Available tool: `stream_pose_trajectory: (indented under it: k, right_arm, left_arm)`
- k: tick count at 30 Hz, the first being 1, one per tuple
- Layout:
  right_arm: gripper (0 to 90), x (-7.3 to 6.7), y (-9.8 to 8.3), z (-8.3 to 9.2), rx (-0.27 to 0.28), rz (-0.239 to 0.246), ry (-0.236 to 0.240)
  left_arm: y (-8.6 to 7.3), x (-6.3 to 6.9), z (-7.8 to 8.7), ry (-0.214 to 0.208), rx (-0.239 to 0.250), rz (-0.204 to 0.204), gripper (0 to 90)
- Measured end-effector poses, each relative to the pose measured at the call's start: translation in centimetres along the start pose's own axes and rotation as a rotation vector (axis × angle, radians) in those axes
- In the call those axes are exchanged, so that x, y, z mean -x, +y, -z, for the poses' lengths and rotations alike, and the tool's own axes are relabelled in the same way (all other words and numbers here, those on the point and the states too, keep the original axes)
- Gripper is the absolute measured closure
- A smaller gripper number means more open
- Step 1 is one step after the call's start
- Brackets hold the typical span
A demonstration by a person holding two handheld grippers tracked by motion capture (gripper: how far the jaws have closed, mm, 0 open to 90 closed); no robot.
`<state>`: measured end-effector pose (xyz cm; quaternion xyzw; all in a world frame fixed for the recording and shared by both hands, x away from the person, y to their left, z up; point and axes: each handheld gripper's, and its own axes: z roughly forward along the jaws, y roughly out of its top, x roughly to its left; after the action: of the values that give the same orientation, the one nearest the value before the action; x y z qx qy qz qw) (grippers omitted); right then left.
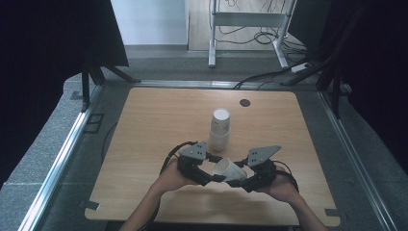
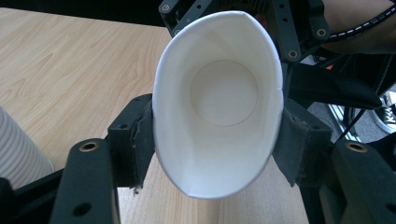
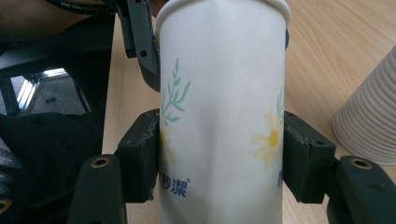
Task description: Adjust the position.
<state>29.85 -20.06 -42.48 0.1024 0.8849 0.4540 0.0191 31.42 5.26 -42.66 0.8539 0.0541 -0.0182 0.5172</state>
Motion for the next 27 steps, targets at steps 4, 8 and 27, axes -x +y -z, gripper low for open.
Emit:
stream_pose_trajectory:
  k: [4,8,27]
  right_arm:
    - [36.6,0.0,0.06,-0.04,-0.003,0.001,-0.004]
    - [36.2,-0.04,0.16,0.0,-0.007,0.001,-0.005]
    - [24.9,0.07,0.82,0.0,-0.115,0.012,-0.01]
  left_arm:
    - [0.06,0.01,0.05,0.0,-0.002,-0.003,36.5]
    - [0.11,0.04,0.1,0.0,-0.002,-0.005,36.8]
    - [0.38,0.18,-0.02,0.022,-0.087,-0.044,36.9]
